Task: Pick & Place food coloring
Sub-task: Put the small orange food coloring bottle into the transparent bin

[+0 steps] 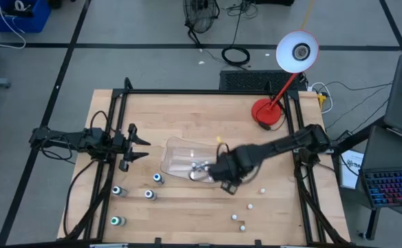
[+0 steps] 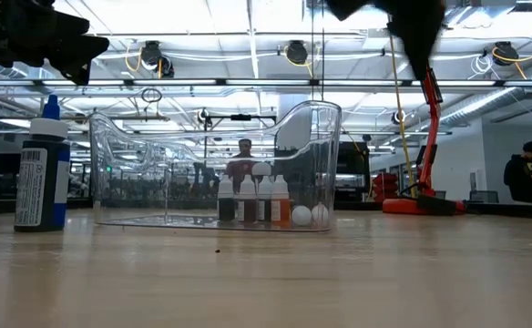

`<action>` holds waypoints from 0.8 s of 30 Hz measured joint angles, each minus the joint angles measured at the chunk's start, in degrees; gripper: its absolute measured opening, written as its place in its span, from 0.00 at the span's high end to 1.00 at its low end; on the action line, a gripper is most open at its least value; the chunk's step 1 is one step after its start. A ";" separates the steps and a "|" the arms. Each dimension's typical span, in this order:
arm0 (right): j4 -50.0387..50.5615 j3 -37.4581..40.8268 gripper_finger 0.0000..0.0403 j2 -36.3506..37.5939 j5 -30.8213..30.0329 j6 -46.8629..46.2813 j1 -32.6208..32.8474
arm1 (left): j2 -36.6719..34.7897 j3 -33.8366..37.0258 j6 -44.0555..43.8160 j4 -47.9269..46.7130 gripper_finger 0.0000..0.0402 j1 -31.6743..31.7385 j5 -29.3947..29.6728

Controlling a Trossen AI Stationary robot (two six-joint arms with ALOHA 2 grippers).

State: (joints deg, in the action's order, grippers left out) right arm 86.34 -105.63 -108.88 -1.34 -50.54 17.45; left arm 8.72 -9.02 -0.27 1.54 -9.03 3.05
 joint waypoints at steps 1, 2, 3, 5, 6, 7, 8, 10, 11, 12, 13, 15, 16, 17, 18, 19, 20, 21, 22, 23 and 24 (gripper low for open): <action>1.09 0.77 0.62 0.08 -0.26 -2.82 1.37 | 0.01 0.00 0.00 -0.02 0.55 0.00 0.00; 2.04 1.57 0.62 0.11 -0.23 -5.60 2.76 | 0.01 0.00 -0.01 0.00 0.55 0.00 -0.02; 2.77 2.48 0.62 0.27 -0.20 -8.05 4.28 | -0.01 0.00 0.00 0.00 0.55 0.01 0.00; 3.67 4.70 0.62 0.63 -0.08 -12.08 7.09 | 0.00 0.00 0.00 0.00 0.55 0.01 0.00; 3.86 5.90 0.62 0.96 -0.07 -13.28 8.41 | 0.01 0.00 0.00 0.02 0.55 0.01 0.00; 3.67 7.65 0.62 1.66 -0.09 -14.46 9.80 | -0.01 0.00 0.00 0.02 0.55 0.01 0.00; 3.36 9.35 0.63 2.27 -0.10 -15.77 10.99 | -0.01 0.00 -0.01 0.03 0.55 0.01 -0.02; 2.73 12.95 0.63 3.39 -0.05 -18.66 12.44 | 0.01 0.00 0.00 0.00 0.55 0.00 0.00; 1.80 14.95 0.62 4.18 -0.09 -20.09 13.12 | 0.01 0.00 0.00 0.00 0.55 -0.01 -0.02; 0.86 17.04 0.62 5.13 -0.09 -21.56 13.73 | 0.00 0.00 -0.01 0.06 0.55 -0.01 -0.02; -0.20 19.09 0.62 6.25 -0.09 -22.93 14.05 | -0.01 0.00 -0.01 0.07 0.55 -0.01 -0.01; -3.78 23.16 0.62 8.72 -0.07 -25.32 14.43 | 0.01 0.00 0.00 0.01 0.55 -0.01 -0.02; -6.02 25.22 0.62 10.07 0.02 -26.40 14.65 | -0.01 0.00 0.00 0.05 0.55 -0.01 -0.02; -8.34 27.19 0.62 11.38 0.09 -27.42 14.77 | -0.01 0.00 0.00 0.04 0.55 0.01 -0.02; -10.70 29.05 0.62 12.67 0.15 -28.25 14.90 | 0.00 0.00 0.00 0.00 0.55 0.00 0.00; -13.09 31.02 0.62 13.92 0.23 -28.82 14.91 | 0.01 0.00 0.00 0.00 0.55 0.01 -0.02; -15.45 32.92 0.62 15.13 0.31 -29.44 15.00 | 0.01 0.00 0.00 0.03 0.55 -0.01 -0.02; -17.95 34.89 0.62 16.25 0.65 -30.16 15.14 | 0.01 0.00 0.00 0.03 0.55 0.00 -0.02; -20.25 36.91 0.62 17.25 1.29 -30.85 15.23 | 0.00 0.00 0.00 0.03 0.55 0.00 -0.02; -22.30 38.87 0.62 18.13 1.62 -31.39 15.30 | 0.00 0.00 0.00 0.03 0.55 -0.01 -0.02; -24.25 40.72 0.62 18.84 1.90 -31.71 15.41 | 0.00 0.01 0.00 0.03 0.55 0.00 -0.02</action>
State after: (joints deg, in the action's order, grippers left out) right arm 62.09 -64.91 -90.04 0.55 -82.25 32.86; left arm 8.72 -9.01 -0.28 1.56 -9.02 3.03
